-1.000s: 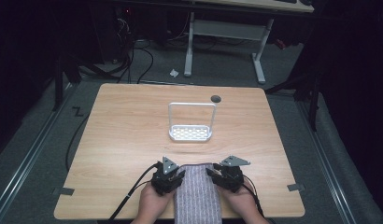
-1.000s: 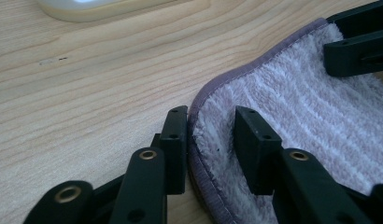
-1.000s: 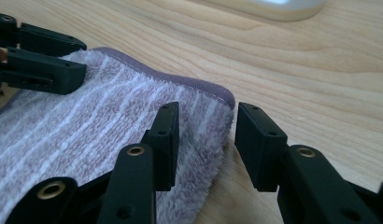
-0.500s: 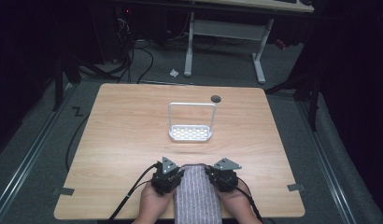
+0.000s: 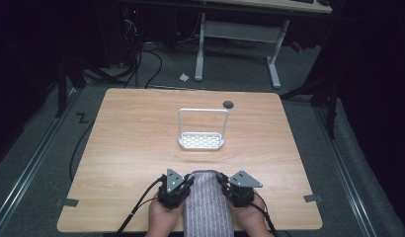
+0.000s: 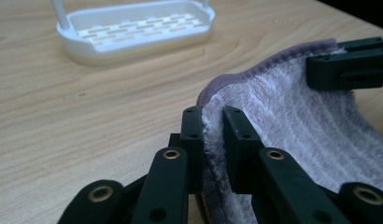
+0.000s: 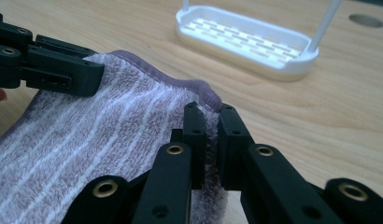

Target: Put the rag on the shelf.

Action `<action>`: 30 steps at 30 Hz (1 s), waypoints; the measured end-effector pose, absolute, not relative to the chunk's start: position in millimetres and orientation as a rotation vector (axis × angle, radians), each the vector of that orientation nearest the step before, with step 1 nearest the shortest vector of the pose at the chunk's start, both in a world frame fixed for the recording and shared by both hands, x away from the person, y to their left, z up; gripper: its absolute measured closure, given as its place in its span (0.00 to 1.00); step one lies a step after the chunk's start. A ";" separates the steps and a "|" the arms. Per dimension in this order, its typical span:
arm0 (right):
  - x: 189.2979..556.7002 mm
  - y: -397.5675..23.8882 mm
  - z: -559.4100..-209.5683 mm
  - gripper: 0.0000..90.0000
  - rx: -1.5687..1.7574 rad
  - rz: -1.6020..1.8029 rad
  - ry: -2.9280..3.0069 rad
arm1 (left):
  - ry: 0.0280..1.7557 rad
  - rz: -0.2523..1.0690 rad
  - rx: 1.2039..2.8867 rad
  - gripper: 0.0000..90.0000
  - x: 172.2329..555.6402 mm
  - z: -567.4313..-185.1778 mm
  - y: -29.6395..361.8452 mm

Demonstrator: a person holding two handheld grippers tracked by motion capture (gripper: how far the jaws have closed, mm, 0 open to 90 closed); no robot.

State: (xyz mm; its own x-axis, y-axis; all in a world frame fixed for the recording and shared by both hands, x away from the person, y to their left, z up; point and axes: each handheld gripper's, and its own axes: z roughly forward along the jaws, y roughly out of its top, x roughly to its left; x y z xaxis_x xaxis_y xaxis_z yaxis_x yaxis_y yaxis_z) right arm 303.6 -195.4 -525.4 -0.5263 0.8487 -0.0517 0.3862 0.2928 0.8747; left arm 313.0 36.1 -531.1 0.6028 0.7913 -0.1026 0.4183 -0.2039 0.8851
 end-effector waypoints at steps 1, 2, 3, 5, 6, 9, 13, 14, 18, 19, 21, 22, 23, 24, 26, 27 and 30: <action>303.0 -195.2 -524.3 0.93 1.092 1.175 2.037 | 0.977 0.475 1.820 0.88 312.0 -527.5 36.4; 302.9 -195.0 -521.5 0.93 1.081 1.199 2.016 | 0.976 0.481 1.809 0.89 311.4 -525.8 36.9; 302.9 -195.0 -521.5 0.93 1.081 1.199 2.016 | 0.973 0.481 1.799 0.89 310.7 -523.9 37.7; 304.5 -195.0 -518.9 0.93 1.063 1.214 1.992 | 0.949 0.497 1.790 0.89 310.6 -518.2 39.2; 308.6 -195.0 -514.7 0.93 1.052 1.221 1.973 | 0.946 0.510 1.785 0.89 311.7 -515.6 40.0; 311.6 -194.8 -510.9 0.93 1.040 1.225 1.953 | 0.947 0.503 1.762 0.89 319.1 -508.9 41.7; 318.9 -193.7 -498.8 0.93 1.032 1.253 1.903 | 0.933 0.552 1.736 0.89 328.4 -493.6 40.4; 320.1 -193.6 -496.0 0.93 1.031 1.259 1.892 | 0.935 0.556 1.730 0.89 330.2 -490.4 40.3; 326.1 -195.9 -482.1 0.93 1.020 1.281 1.852 | 0.941 0.569 1.694 0.89 335.8 -478.9 40.7; 326.8 -196.2 -479.5 0.93 1.021 1.290 1.846 | 0.941 0.570 1.686 0.89 336.7 -476.0 40.6; 328.3 -196.7 -472.4 0.93 1.008 1.304 1.827 | 0.928 0.584 1.677 0.89 337.4 -469.9 40.1; 328.6 -196.7 -469.0 0.93 1.000 1.308 1.820 | 0.918 0.595 1.676 0.89 337.5 -466.8 39.9; 328.6 -196.7 -469.0 0.93 1.000 1.308 1.820 | 0.918 0.595 1.676 0.89 337.5 -466.8 39.9; 329.4 -196.9 -462.6 0.93 0.990 1.324 1.803 | 0.904 0.609 1.666 0.89 337.4 -460.3 40.5; 329.1 -197.3 -455.9 0.93 0.978 1.339 1.784 | 0.896 0.612 1.657 0.89 337.1 -456.3 41.3; 329.1 -197.3 -455.9 0.93 0.978 1.339 1.784 | 0.891 0.615 1.651 0.89 336.9 -453.7 41.9; 326.7 -197.3 -442.9 0.93 0.958 1.372 1.747 | 0.865 0.640 1.626 0.89 334.3 -442.7 42.2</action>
